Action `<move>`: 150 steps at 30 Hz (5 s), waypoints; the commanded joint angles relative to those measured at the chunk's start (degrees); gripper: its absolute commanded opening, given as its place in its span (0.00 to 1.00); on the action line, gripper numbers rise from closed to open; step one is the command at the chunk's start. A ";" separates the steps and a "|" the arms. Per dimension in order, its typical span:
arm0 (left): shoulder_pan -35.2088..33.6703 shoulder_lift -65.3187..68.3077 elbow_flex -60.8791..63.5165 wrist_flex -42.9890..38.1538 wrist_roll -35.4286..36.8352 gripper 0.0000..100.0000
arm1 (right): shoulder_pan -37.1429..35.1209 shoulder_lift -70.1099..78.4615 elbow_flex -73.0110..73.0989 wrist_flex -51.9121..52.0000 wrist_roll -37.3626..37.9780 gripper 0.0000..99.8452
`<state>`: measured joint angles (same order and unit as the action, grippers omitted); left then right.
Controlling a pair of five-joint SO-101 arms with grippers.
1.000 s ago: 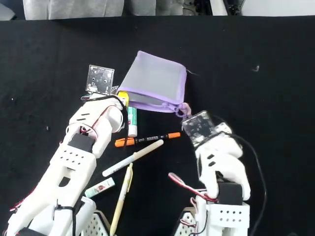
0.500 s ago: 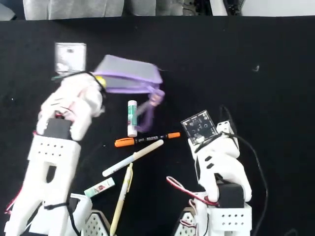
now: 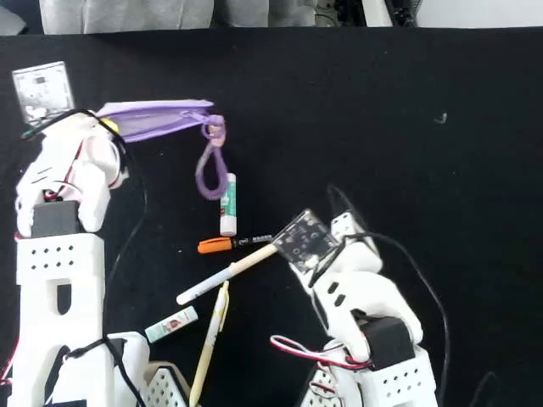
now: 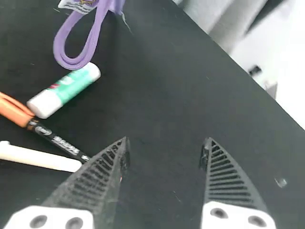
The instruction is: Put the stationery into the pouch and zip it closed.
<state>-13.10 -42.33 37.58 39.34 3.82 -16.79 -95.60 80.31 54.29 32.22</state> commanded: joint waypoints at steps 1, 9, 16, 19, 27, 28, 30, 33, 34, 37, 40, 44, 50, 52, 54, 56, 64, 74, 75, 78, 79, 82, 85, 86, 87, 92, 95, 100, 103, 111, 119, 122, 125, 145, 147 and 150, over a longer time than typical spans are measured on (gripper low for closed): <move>-2.33 -1.49 -3.74 0.09 0.26 0.03 | -5.36 7.78 -3.56 -0.26 1.93 0.24; -3.74 -1.49 -2.33 -0.44 0.26 0.03 | -15.12 26.42 -12.44 2.73 6.59 0.24; -9.01 -1.49 -1.71 -2.46 0.62 0.03 | -24.79 39.43 -14.29 3.34 12.22 0.24; -10.86 -1.49 -0.40 -4.84 0.62 0.03 | -26.64 42.95 -14.29 0.44 14.95 0.24; -12.70 -1.49 0.75 -6.59 0.62 0.03 | -26.90 56.04 -15.69 -7.65 20.84 0.24; -12.70 -1.49 0.75 -6.59 0.62 0.03 | -26.90 58.51 -16.84 -8.35 20.92 0.24; -12.70 -1.49 0.75 -6.59 0.62 0.03 | -26.90 64.13 -19.65 -8.53 21.19 0.24; -12.70 -1.49 0.75 -6.59 0.62 0.03 | -26.90 72.57 -23.87 -8.79 21.19 0.24; -12.70 -1.49 0.75 -6.59 0.62 0.03 | -26.90 75.30 -25.01 -8.79 21.27 0.24; -12.62 -1.49 0.75 -6.59 0.62 0.03 | -26.90 82.24 -28.18 -8.79 21.27 0.24; -12.53 -1.49 0.75 -6.59 0.62 0.03 | -26.64 87.52 -30.90 -8.79 21.27 0.21; -12.53 -1.49 0.75 -6.59 0.70 0.03 | -26.55 91.21 -34.42 -6.86 21.10 0.10; -12.44 -1.49 0.84 -6.59 0.70 0.03 | -24.35 92.26 -36.18 -5.80 20.92 0.01; -12.44 -1.49 0.84 -6.59 0.70 0.03 | -22.24 91.30 -36.62 -5.63 20.84 0.01; -12.26 -1.49 0.84 -6.59 0.70 0.03 | -20.22 89.45 -36.88 -5.54 20.75 0.01; -12.26 -1.49 0.84 -6.59 0.70 0.03 | -18.20 86.55 -36.70 -5.45 20.75 0.01; -8.13 -1.49 0.22 -6.15 0.70 0.03 | -9.41 68.35 -36.62 1.49 20.66 0.01; 1.71 -1.58 0.13 -6.07 0.70 0.03 | -4.04 49.27 -35.38 -7.74 3.87 0.01; 2.77 -1.76 0.13 -5.98 0.70 0.03 | -4.04 48.22 -35.03 -9.49 2.73 0.01; 5.58 -1.93 -0.92 -3.96 1.76 0.03 | -4.04 45.41 -33.71 -15.38 -0.97 0.01; 6.11 -1.67 -1.98 -2.64 2.81 0.03 | -4.04 44.70 -33.36 -17.41 -2.37 0.01; 6.73 -1.58 -4.00 0.44 4.92 0.03 | -5.10 43.56 -32.92 -23.74 -7.12 0.01; 6.73 -1.58 -4.18 1.14 5.10 0.03 | -7.47 43.47 -32.84 -29.19 -11.25 0.01; 6.73 -1.58 -4.18 1.23 5.10 0.03 | -8.79 43.38 -32.84 -31.21 -12.57 0.01; 6.55 -1.58 -3.91 1.23 5.10 0.03 | -9.85 43.38 -32.84 -33.23 -13.54 0.01; 6.73 -2.02 -1.36 -0.35 5.10 0.03 | -16.09 43.56 -30.81 -46.33 -18.02 0.01; 6.73 -2.02 -1.01 -0.88 5.10 0.03 | -19.25 43.65 -26.24 -58.81 -19.69 0.01; 6.73 -2.11 -0.84 -0.79 5.10 0.03 | -20.48 47.78 -20.35 -76.84 -21.80 0.01; 6.64 -2.02 -0.84 -0.79 5.10 0.03 | -19.78 53.93 -20.62 -81.76 -23.21 0.01; 6.37 -1.67 -0.84 -0.79 5.10 0.03 | -18.55 68.44 -23.08 -88.35 -37.89 0.01; 6.37 -1.93 -0.84 -0.79 5.10 0.03 | -16.79 71.16 -22.99 -88.35 -42.81 0.01; 6.37 -1.93 -0.84 -0.79 5.10 0.03 | -16.88 71.52 -22.73 -88.35 -42.81 0.01; 6.29 -2.11 -0.84 -0.79 5.10 0.03 | -16.88 71.25 -20.62 -88.35 -42.73 0.01; 5.41 -2.20 -1.01 -0.79 5.19 0.03 | -24.53 69.93 -15.60 -85.19 -20.75 0.34; 4.26 -2.11 -1.19 -0.79 5.19 0.03 | -24.44 68.88 -15.87 -83.34 -20.66 0.33; 2.95 -2.02 -1.19 -0.79 5.63 0.03 | -24.35 65.36 -15.78 -80.70 -20.66 0.29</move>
<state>-8.00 -42.33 37.76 40.04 8.22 -40.62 -25.01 65.19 -29.41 11.12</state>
